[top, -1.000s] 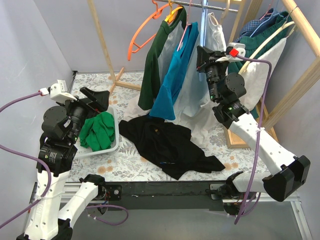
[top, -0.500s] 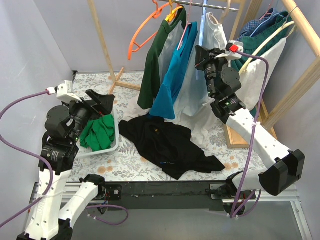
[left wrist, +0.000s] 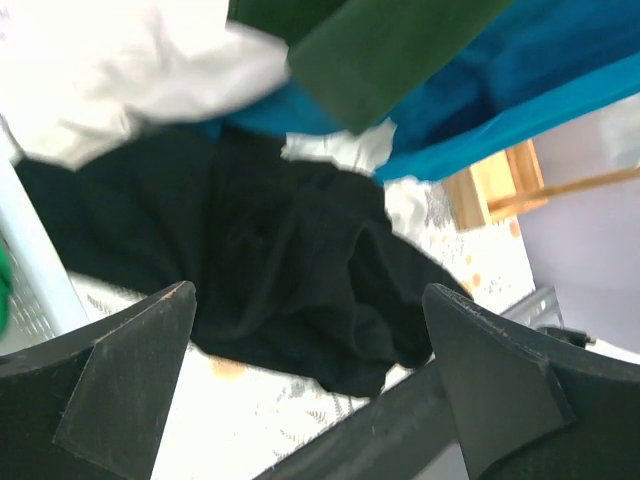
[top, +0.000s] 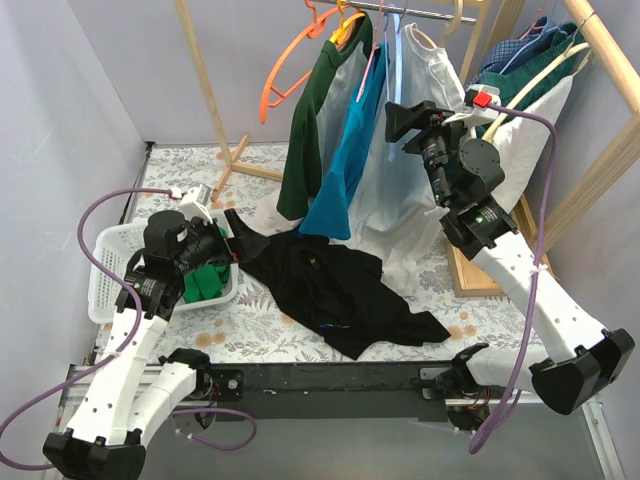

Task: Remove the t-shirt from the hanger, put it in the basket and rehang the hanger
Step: Place the hanger at the clothesline, then pick up the T-shirt from the center of the board.

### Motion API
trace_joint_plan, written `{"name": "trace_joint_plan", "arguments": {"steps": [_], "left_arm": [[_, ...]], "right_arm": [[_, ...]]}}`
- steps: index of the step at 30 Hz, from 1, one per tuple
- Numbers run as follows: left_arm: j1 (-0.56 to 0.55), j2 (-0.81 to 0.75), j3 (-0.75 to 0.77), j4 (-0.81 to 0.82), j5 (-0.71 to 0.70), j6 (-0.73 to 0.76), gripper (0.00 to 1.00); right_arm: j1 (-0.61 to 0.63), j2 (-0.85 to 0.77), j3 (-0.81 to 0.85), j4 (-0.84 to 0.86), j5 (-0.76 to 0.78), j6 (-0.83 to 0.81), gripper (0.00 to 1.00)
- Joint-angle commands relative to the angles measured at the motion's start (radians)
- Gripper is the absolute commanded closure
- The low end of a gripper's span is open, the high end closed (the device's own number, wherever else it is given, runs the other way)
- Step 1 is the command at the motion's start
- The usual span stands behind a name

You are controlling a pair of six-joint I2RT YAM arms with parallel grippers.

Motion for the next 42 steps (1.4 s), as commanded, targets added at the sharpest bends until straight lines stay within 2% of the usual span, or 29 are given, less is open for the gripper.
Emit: {"name": "trace_joint_plan", "arguments": {"steps": [1, 5, 8, 11, 15, 18, 21, 23, 25, 26, 30, 34, 39, 40, 42], "left_arm": [[0.003, -0.039, -0.068, 0.019, 0.086, -0.035, 0.02], [0.002, -0.041, -0.147, 0.061, 0.154, -0.05, 0.02], [-0.026, -0.013, -0.193, 0.062, 0.154, -0.05, 0.02], [-0.109, 0.005, -0.239, 0.078, 0.039, -0.07, 0.02], [-0.289, 0.057, -0.265, 0.137, -0.125, -0.129, 0.02], [-0.368, 0.14, -0.276, 0.207, -0.215, -0.179, 0.02], [-0.446, 0.228, -0.296, 0.27, -0.396, -0.228, 0.02], [-0.478, 0.306, -0.315, 0.318, -0.537, -0.265, 0.02], [-0.512, 0.37, -0.323, 0.368, -0.603, -0.276, 0.02], [-0.529, 0.436, -0.323, 0.376, -0.692, -0.296, 0.02], [-0.549, 0.627, -0.264, 0.417, -0.821, -0.33, 0.02], [-0.551, 0.8, -0.162, 0.404, -0.815, -0.314, 0.02], [-0.551, 0.958, -0.07, 0.356, -0.722, -0.307, 0.02], [-0.549, 0.979, -0.066, 0.356, -0.707, -0.317, 0.23], [-0.551, 0.992, -0.067, 0.355, -0.681, -0.33, 0.51]], "right_arm": [[0.0, -0.084, 0.011, -0.112, -0.094, 0.003, 0.16], [0.042, -0.14, -0.019, -0.18, -0.176, -0.038, 0.09], [0.148, -0.138, 0.016, -0.247, -0.103, -0.141, 0.07], [0.24, -0.151, 0.017, -0.315, -0.026, -0.192, 0.06], [0.309, -0.206, -0.022, -0.39, 0.022, -0.173, 0.06], [0.355, -0.256, -0.046, -0.459, 0.042, -0.155, 0.05], [0.389, -0.321, -0.077, -0.537, 0.059, -0.152, 0.04], [0.399, -0.382, -0.104, -0.585, 0.062, -0.147, 0.04], [0.399, -0.448, -0.144, -0.611, 0.062, -0.141, 0.05], [0.399, -0.466, -0.153, -0.641, 0.062, -0.139, 0.04], [0.399, -0.532, -0.183, -0.715, 0.056, -0.13, 0.05], [0.399, -0.577, -0.204, -0.752, 0.027, -0.106, 0.05], [0.399, -0.602, -0.22, -0.776, -0.001, -0.104, 0.06], [0.399, -0.606, -0.217, -0.79, -0.001, -0.104, 0.07], [0.399, -0.614, -0.198, -0.806, -0.001, -0.104, 0.08]]}}
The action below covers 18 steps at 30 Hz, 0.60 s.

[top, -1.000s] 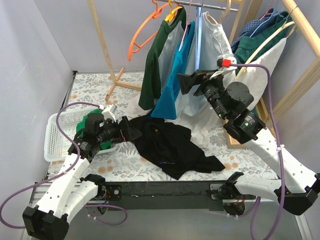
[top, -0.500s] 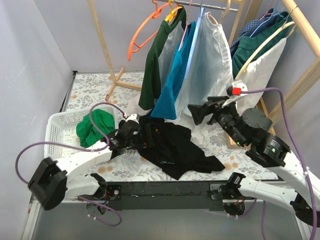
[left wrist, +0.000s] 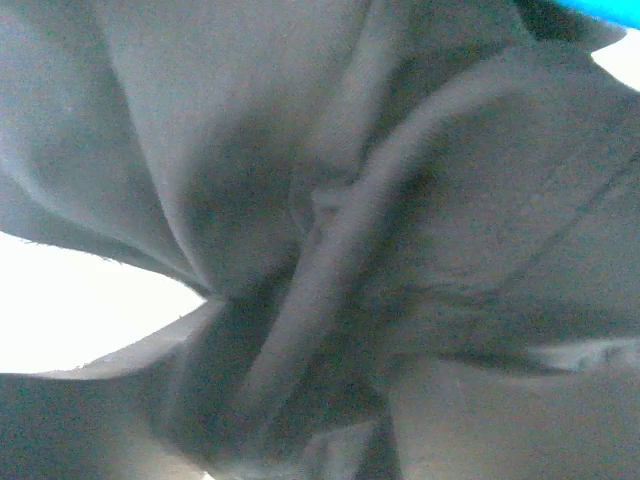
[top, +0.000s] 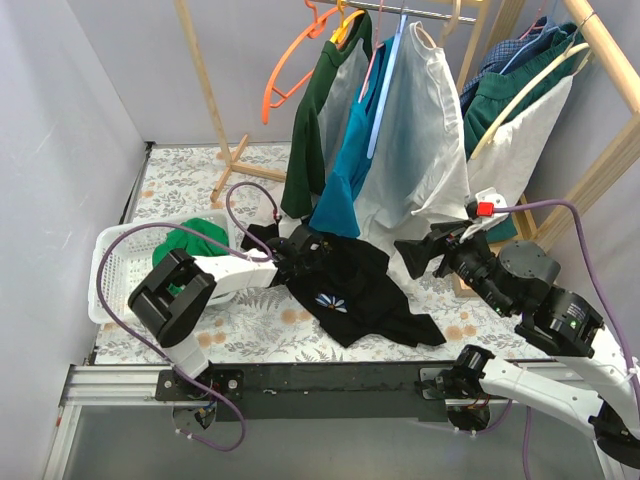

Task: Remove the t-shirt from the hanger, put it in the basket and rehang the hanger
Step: Pick up the T-shirt from the center of the board.

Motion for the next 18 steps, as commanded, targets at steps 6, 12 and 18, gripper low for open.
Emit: {"name": "trace_joint_plan", "arguments": {"steps": [6, 12, 18], "left_arm": [[0.002, 0.029, -0.043, -0.126, 0.11, -0.062, 1.0], [0.002, -0.257, 0.01, -0.284, 0.075, -0.039, 1.0], [0.004, -0.477, 0.206, -0.564, -0.031, -0.002, 1.0]], "right_arm": [[0.005, -0.057, 0.04, -0.038, -0.022, 0.028, 0.13], [0.005, -0.016, 0.058, -0.107, -0.08, 0.04, 0.17], [0.005, -0.027, -0.051, -0.123, -0.119, 0.037, 0.15]]}}
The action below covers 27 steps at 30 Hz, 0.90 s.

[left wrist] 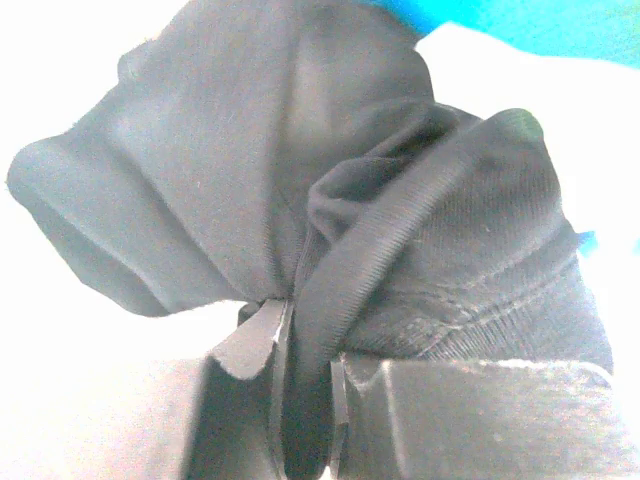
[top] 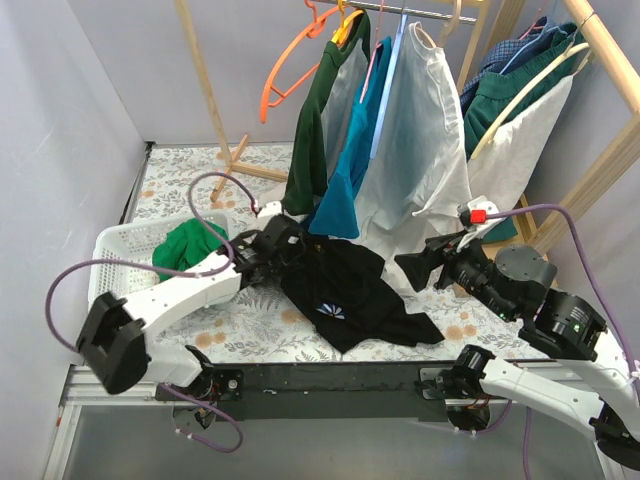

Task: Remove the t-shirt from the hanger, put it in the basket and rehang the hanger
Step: Pick up the T-shirt from the center of the board, then place the T-shirt in the bin.

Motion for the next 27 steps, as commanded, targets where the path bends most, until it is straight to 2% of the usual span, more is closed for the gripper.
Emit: {"name": "trace_joint_plan", "arguments": {"steps": [1, 4, 7, 8, 13, 15, 18, 21, 23, 25, 26, 27], "left_arm": [[-0.002, -0.188, 0.235, -0.287, -0.118, 0.031, 1.0], [-0.001, -0.218, 0.359, -0.439, -0.219, 0.04, 1.0], [0.004, -0.23, 0.545, -0.568, -0.314, 0.03, 1.0], [0.005, -0.225, 0.649, -0.599, -0.338, 0.027, 1.0], [0.007, -0.187, 0.935, -0.744, -0.516, 0.059, 1.0], [0.007, -0.152, 1.066, -0.768, -0.594, 0.1, 1.0], [0.01, -0.114, 1.185, -0.76, -0.681, 0.187, 1.0], [0.01, -0.091, 1.22, -0.713, -0.73, 0.265, 1.0], [0.03, -0.057, 1.208, -0.679, -0.732, 0.335, 1.0], [0.101, -0.017, 1.17, -0.627, -0.628, 0.413, 1.0], [0.269, -0.006, 1.147, -0.599, -0.528, 0.443, 1.0], [0.36, 0.003, 1.124, -0.573, -0.428, 0.454, 1.0]], "right_arm": [[0.003, 0.002, -0.057, -0.028, -0.04, 0.002, 0.13], [0.005, 0.016, -0.098, -0.01, -0.059, -0.011, 0.09], [0.005, 0.024, -0.135, 0.026, -0.082, -0.017, 0.05], [0.003, 0.025, -0.141, 0.053, -0.088, -0.018, 0.05], [0.005, 0.065, -0.158, 0.107, -0.129, -0.034, 0.04], [0.006, 0.083, -0.16, 0.134, -0.149, -0.035, 0.04], [0.006, 0.108, -0.163, 0.161, -0.187, -0.034, 0.04], [0.005, 0.133, -0.155, 0.173, -0.215, -0.037, 0.05], [0.006, 0.139, -0.151, 0.178, -0.224, -0.041, 0.05], [0.006, 0.146, -0.147, 0.181, -0.226, -0.046, 0.05], [0.006, 0.149, -0.144, 0.182, -0.226, -0.047, 0.05], [0.006, 0.153, -0.14, 0.184, -0.226, -0.047, 0.06]]}}
